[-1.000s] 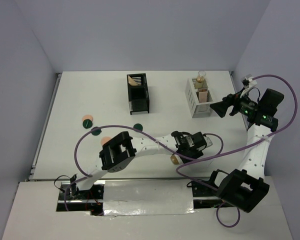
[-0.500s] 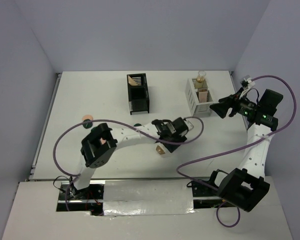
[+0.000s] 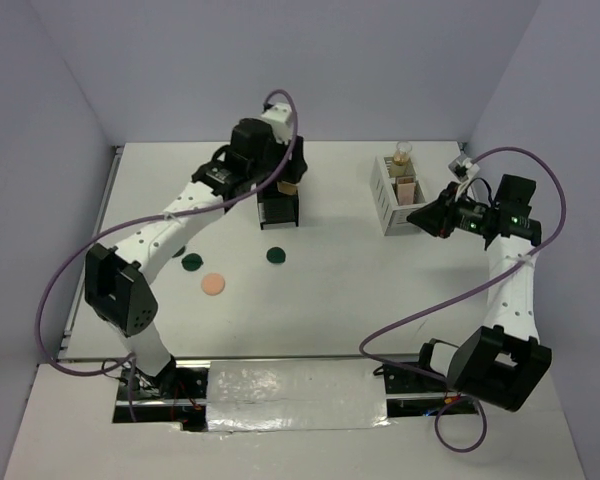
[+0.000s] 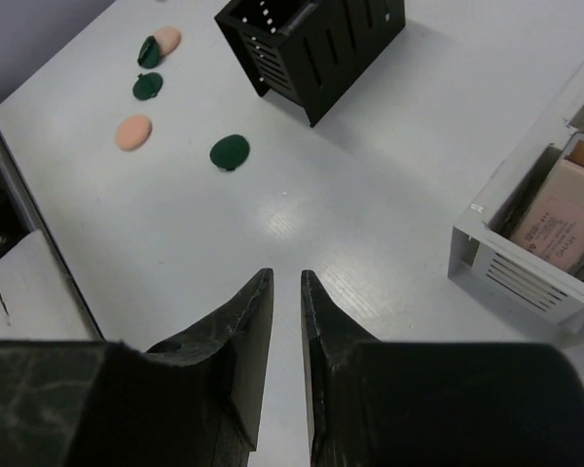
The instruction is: Organize the makeup
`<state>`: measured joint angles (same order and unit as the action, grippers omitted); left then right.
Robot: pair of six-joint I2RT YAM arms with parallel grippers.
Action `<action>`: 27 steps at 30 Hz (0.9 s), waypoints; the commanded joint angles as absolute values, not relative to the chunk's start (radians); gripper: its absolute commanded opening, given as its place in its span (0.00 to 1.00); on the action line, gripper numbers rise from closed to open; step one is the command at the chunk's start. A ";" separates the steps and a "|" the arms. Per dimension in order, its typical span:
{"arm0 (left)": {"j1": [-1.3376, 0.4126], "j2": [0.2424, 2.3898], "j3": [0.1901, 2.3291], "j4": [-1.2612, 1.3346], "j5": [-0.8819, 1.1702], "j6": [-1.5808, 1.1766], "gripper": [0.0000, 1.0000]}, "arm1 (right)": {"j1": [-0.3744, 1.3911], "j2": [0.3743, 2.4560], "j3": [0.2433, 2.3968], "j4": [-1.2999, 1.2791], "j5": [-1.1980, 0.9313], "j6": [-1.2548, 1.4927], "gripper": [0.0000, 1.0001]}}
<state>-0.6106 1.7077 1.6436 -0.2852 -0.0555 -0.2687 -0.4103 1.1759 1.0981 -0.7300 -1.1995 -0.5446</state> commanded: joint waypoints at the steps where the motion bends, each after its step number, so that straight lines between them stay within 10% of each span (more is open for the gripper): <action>1: -0.510 1.743 1.655 -0.100 0.081 -0.276 0.00 | -0.373 1.140 1.078 -0.727 -1.184 -0.557 0.25; 9: -0.322 1.916 1.635 0.412 0.402 -0.304 0.00 | -0.327 1.118 1.031 -0.715 -1.170 -0.540 0.25; 27: -0.255 2.175 1.737 0.603 0.488 -0.238 0.00 | -0.314 1.103 1.009 -0.693 -1.144 -0.505 0.29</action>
<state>-0.2768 2.1704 1.7290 0.4755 0.4667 -0.2752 -0.3229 1.1328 1.0077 -0.7181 -1.1408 -0.5137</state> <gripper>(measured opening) 0.710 0.288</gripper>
